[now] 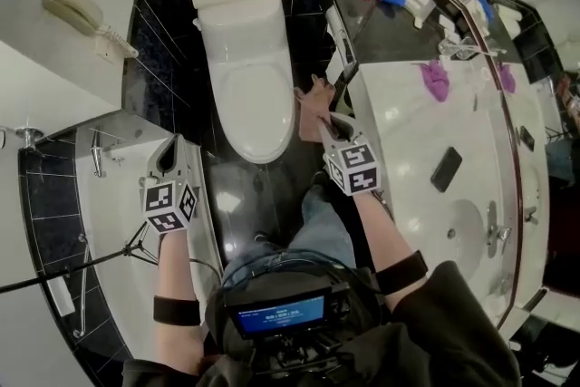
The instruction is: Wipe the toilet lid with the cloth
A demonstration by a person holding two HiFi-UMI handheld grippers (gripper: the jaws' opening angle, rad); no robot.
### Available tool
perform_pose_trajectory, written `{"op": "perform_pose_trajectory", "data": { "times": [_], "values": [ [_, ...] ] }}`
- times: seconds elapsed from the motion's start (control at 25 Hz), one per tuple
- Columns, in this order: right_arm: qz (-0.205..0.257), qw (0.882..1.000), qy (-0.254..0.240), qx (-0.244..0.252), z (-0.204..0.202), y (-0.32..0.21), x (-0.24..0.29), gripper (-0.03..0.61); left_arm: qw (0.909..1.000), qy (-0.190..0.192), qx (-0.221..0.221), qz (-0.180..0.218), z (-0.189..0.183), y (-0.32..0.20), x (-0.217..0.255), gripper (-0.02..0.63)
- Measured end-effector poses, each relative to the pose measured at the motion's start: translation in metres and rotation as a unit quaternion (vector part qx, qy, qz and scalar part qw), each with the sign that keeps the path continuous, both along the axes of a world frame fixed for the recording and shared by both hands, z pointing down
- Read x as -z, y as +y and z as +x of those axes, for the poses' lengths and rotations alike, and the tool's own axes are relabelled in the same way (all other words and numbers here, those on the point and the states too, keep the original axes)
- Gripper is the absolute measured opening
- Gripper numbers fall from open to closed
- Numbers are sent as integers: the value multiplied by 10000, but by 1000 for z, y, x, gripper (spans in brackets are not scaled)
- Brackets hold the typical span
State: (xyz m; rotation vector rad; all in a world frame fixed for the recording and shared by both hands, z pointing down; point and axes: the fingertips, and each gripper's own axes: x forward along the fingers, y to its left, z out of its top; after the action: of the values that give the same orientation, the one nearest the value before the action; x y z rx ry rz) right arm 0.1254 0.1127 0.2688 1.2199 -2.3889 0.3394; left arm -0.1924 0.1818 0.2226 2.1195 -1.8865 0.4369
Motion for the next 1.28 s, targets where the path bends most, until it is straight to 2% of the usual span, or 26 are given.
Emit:
{"op": "perform_pose_trajectory", "data": {
  "times": [0.32,0.72,0.88,1.0,1.08,1.28],
  "values": [
    [117,9993,81,-338,37,35,5,80,9998,104,35,148,-2,36,11,0],
    [83,9995,63,-281,42,36,5,80,9997,33,57,250,9,43,14,0],
    [32,9996,80,-260,41,30,2,80,9998,-50,-64,154,16,40,5,6],
    [-16,9997,99,-243,41,26,-4,80,9989,-233,-404,-15,32,36,-12,105],
    [-73,9997,97,-221,39,23,-11,81,9964,-501,-674,-132,44,31,-30,152],
    [-189,9997,114,-143,37,1,-64,81,9805,-1303,-1373,-521,80,14,-100,223]
  ]
}}
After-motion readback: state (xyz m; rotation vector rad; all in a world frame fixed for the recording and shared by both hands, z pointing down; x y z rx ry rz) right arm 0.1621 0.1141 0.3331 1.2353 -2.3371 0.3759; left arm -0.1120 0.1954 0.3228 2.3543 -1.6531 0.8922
